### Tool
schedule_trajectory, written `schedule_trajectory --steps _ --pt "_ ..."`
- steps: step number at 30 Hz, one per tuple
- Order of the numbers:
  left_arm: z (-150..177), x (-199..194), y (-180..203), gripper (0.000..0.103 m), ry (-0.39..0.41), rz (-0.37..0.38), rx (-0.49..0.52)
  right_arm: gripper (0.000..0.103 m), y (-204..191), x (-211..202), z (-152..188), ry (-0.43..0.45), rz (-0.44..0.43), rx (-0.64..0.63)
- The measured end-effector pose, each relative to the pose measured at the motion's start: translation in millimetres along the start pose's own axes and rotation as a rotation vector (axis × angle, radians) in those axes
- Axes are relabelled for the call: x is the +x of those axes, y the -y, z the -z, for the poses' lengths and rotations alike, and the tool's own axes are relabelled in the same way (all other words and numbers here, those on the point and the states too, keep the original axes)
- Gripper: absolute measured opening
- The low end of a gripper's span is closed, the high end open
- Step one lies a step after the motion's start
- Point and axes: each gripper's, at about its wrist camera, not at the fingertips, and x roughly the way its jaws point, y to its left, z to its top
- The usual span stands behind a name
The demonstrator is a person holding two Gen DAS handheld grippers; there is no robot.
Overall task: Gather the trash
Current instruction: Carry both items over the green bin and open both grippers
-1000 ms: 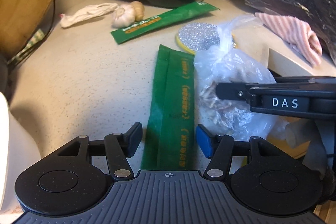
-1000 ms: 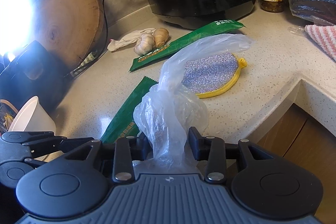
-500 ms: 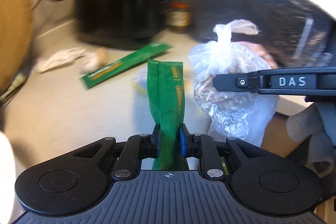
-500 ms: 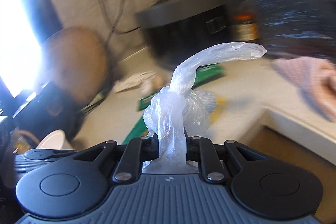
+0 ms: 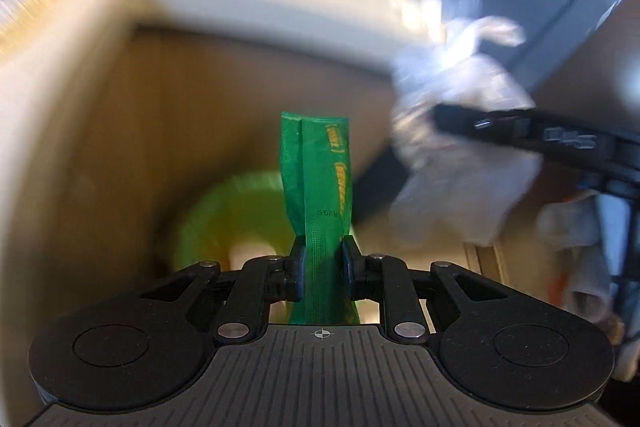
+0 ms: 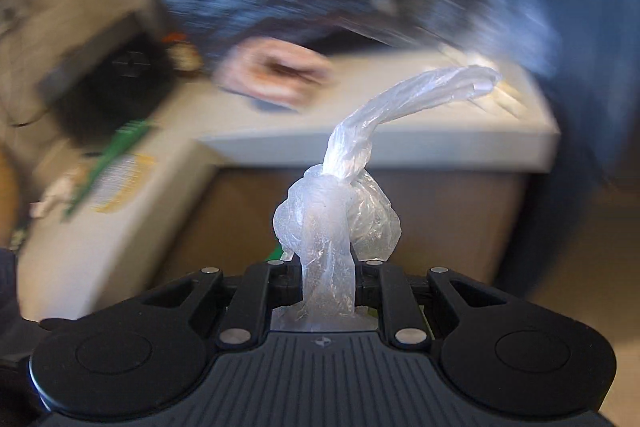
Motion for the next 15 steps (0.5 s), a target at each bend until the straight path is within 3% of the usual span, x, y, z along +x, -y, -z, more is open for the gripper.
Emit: schedule_trajectory --steps 5,9,11,15 --pt "7 93 2 0.022 -0.2 -0.027 -0.027 0.015 62 7 46 -0.094 0.12 0.152" --pt "12 170 -24 0.026 -0.349 -0.037 -0.164 0.015 98 25 85 -0.19 0.18 0.265" --pt "16 186 -35 0.027 -0.373 -0.057 -0.215 0.015 109 35 102 -0.228 0.203 0.299" --pt "17 181 -33 0.027 -0.343 -0.073 -0.194 0.015 123 58 123 -0.3 0.212 0.349"
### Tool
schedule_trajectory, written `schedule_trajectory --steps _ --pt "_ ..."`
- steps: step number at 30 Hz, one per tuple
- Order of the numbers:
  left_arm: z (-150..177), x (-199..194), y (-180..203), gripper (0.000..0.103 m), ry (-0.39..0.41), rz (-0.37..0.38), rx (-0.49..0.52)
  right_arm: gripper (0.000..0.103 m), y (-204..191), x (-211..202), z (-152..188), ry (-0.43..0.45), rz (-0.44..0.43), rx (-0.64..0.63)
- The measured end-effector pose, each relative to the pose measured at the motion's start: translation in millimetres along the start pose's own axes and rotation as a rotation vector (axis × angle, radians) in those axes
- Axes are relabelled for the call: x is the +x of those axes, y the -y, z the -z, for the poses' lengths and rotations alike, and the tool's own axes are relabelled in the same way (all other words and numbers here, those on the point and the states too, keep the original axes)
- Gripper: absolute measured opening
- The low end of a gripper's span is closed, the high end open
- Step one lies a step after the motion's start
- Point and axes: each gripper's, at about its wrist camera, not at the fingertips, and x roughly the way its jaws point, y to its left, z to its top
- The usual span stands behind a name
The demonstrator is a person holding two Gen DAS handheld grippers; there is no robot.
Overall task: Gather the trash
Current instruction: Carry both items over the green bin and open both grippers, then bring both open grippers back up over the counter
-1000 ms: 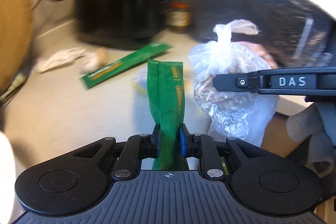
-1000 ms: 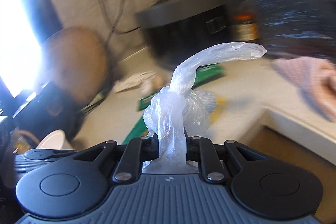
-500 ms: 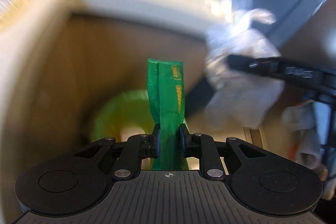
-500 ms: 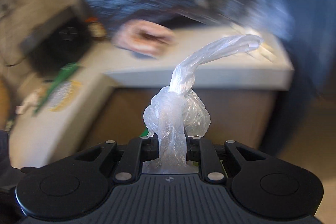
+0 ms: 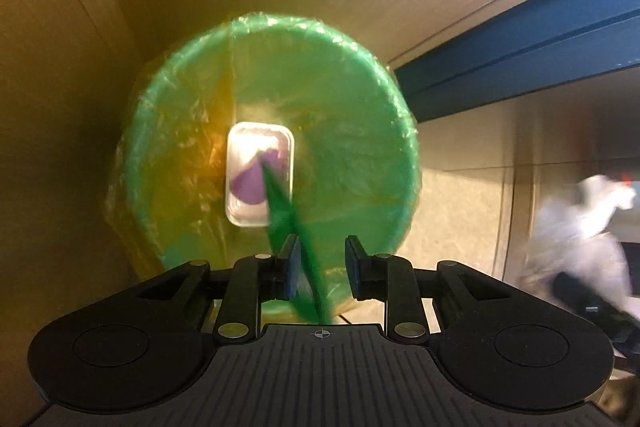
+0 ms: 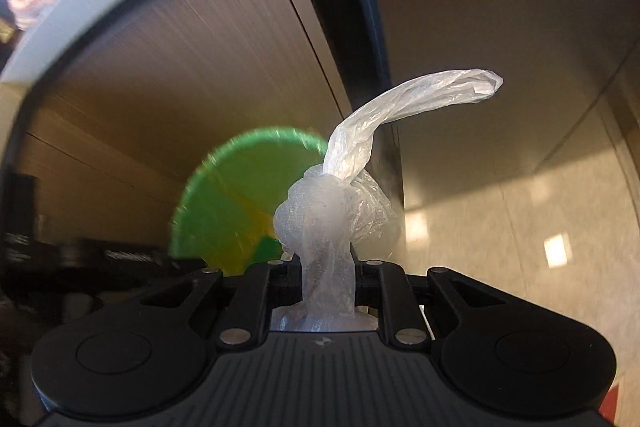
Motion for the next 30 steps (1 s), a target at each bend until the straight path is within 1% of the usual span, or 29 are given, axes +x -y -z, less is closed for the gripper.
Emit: schedule_trajectory --steps 3,7,10,12,14,15,17,19,22,26,30 --pt "-1 -25 -5 0.027 0.068 0.017 -0.012 0.015 -6 26 0 -0.068 -0.017 -0.019" --pt "1 -72 -6 0.027 0.182 0.028 -0.02 0.015 -38 59 -8 -0.128 -0.062 -0.109" --pt "7 -110 -12 0.027 0.26 0.046 -0.034 0.017 -61 90 -19 -0.164 -0.121 -0.148" --pt "14 -134 -17 0.027 0.306 0.054 -0.041 0.023 -73 110 -27 -0.189 -0.125 -0.156" --pt "18 -157 -22 0.027 0.355 0.044 -0.047 0.039 -82 119 -33 -0.201 -0.112 -0.157" --pt "22 -167 -25 0.027 0.38 0.038 -0.051 0.041 -87 119 -36 -0.2 -0.11 -0.164" --pt "28 -186 -31 0.027 0.426 0.034 -0.068 0.048 -95 110 -39 -0.183 -0.106 -0.198" --pt "35 -202 -38 0.027 0.459 0.045 -0.089 0.052 -102 96 -42 -0.156 -0.091 -0.235" --pt "48 -225 -46 0.027 0.512 0.061 -0.122 0.052 -120 75 -53 -0.115 -0.071 -0.273" --pt "69 -257 -55 0.027 0.606 0.032 -0.132 0.052 -163 26 -62 0.003 -0.122 -0.383" --pt "91 -294 -69 0.027 0.719 -0.047 -0.152 0.052 -230 -19 -67 0.149 -0.212 -0.546"
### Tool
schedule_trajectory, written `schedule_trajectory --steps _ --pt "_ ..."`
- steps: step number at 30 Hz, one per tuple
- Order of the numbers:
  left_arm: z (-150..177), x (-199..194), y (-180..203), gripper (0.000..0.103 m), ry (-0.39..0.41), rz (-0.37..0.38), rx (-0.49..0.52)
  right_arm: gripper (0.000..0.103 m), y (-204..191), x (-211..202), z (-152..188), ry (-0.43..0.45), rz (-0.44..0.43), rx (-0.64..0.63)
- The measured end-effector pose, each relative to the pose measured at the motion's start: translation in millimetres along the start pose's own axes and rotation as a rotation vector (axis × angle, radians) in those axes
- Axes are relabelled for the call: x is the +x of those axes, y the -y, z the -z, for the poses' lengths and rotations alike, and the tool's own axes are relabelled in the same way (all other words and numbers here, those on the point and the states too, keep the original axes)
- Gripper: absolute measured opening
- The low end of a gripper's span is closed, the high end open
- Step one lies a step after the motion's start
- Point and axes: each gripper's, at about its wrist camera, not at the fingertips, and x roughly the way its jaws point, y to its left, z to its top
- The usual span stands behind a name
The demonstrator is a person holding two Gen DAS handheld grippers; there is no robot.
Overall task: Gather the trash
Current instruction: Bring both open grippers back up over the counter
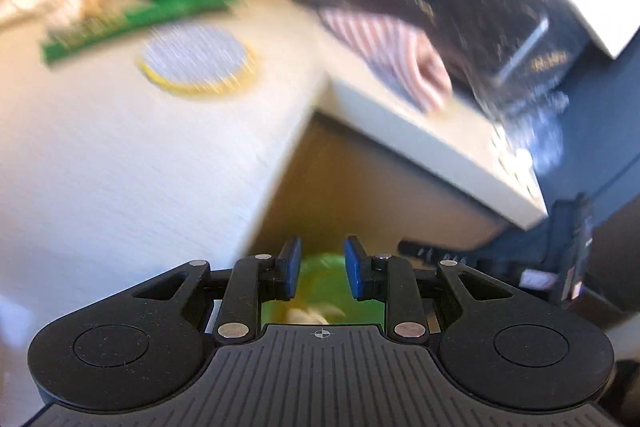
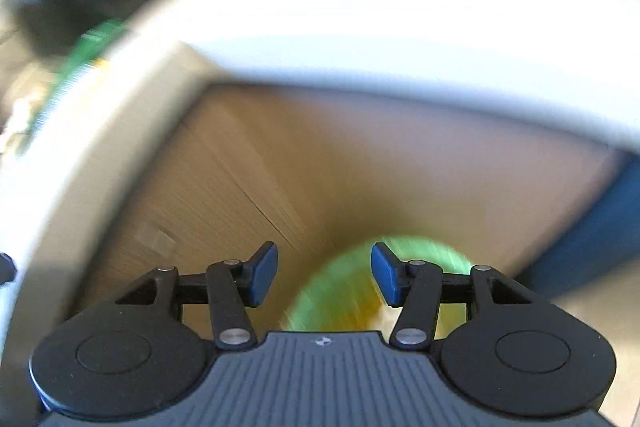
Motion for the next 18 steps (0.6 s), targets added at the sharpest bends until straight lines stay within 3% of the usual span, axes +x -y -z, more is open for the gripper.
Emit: schedule_trajectory --steps 3,5,7,14,15,17,18 --pt "-4 -31 -14 0.027 0.093 -0.081 -0.026 0.054 -49 -14 -32 0.086 -0.085 -0.116" --pt "-3 -49 -25 0.027 0.137 -0.138 -0.071 0.063 -84 -18 -50 0.124 -0.153 -0.196" --pt "-2 -61 -37 0.027 0.169 -0.201 -0.121 0.064 -119 -12 -64 0.141 -0.197 -0.278" --pt "10 -80 -62 0.027 0.197 -0.278 -0.227 0.064 -214 40 -98 0.151 -0.273 -0.52" --pt "12 -81 -63 0.027 0.195 -0.287 -0.235 0.064 -221 51 -103 0.141 -0.274 -0.531" --pt "18 -87 -65 0.027 0.201 -0.305 -0.241 0.046 -232 71 -112 0.103 -0.261 -0.549" --pt "20 -89 -65 0.027 0.206 -0.311 -0.242 0.046 -234 77 -112 0.112 -0.259 -0.562"
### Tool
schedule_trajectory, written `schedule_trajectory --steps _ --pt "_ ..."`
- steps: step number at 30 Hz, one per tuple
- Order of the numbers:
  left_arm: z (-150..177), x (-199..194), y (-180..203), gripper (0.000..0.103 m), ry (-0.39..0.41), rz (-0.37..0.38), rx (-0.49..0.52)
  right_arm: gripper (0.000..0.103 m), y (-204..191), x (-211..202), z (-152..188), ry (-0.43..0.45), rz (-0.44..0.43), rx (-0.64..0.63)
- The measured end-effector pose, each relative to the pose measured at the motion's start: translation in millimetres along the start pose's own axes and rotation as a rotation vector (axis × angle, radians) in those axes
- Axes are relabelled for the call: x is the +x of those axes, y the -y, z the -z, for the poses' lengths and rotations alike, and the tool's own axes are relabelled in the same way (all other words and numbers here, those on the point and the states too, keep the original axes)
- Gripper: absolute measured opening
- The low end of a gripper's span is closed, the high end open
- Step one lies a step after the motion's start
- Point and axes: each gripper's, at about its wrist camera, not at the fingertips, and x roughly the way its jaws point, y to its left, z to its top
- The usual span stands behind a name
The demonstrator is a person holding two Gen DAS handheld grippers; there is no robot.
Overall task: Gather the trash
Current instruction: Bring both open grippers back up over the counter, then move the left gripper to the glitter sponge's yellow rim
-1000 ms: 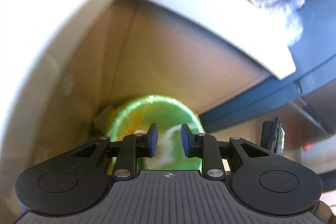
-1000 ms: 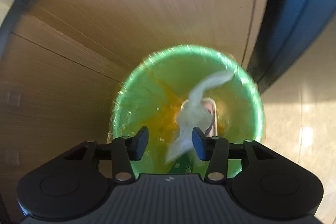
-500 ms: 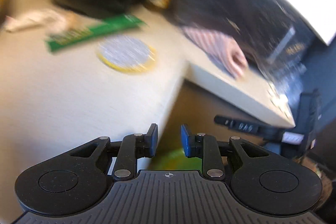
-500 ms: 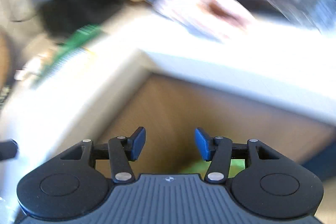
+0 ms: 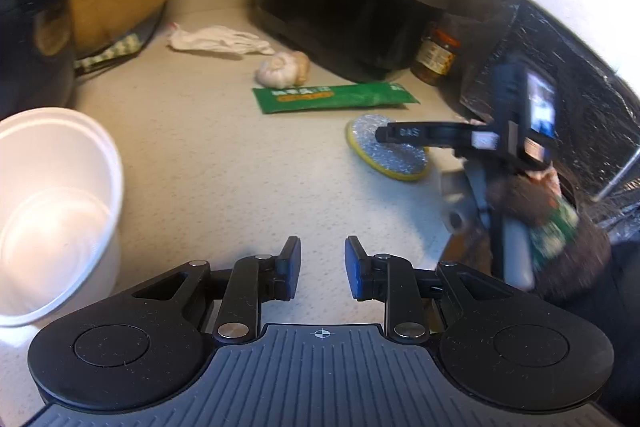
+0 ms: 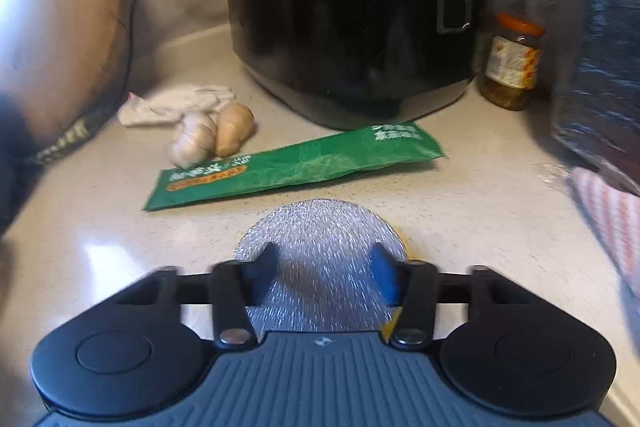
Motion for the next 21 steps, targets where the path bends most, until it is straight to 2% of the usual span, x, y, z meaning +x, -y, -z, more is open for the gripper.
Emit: schedule_trajectory --steps 2,8,15,18,21 --pt "4 -3 -4 0.027 0.002 -0.014 -0.019 0.04 -6 5 -3 0.001 -0.015 -0.038" --pt "10 -2 -13 0.027 0.001 -0.034 -0.068 0.04 -29 -7 8 -0.013 -0.092 -0.079" --pt "6 3 -15 0.027 -0.008 -0.02 -0.072 0.041 -52 -32 26 -0.045 -0.185 -0.08" --pt "2 6 -17 0.027 -0.01 0.002 -0.06 0.041 -58 -38 29 -0.068 -0.191 -0.065" --pt "-1 13 -21 0.027 -0.022 -0.02 -0.047 0.041 -65 -40 27 -0.106 -0.18 -0.048"
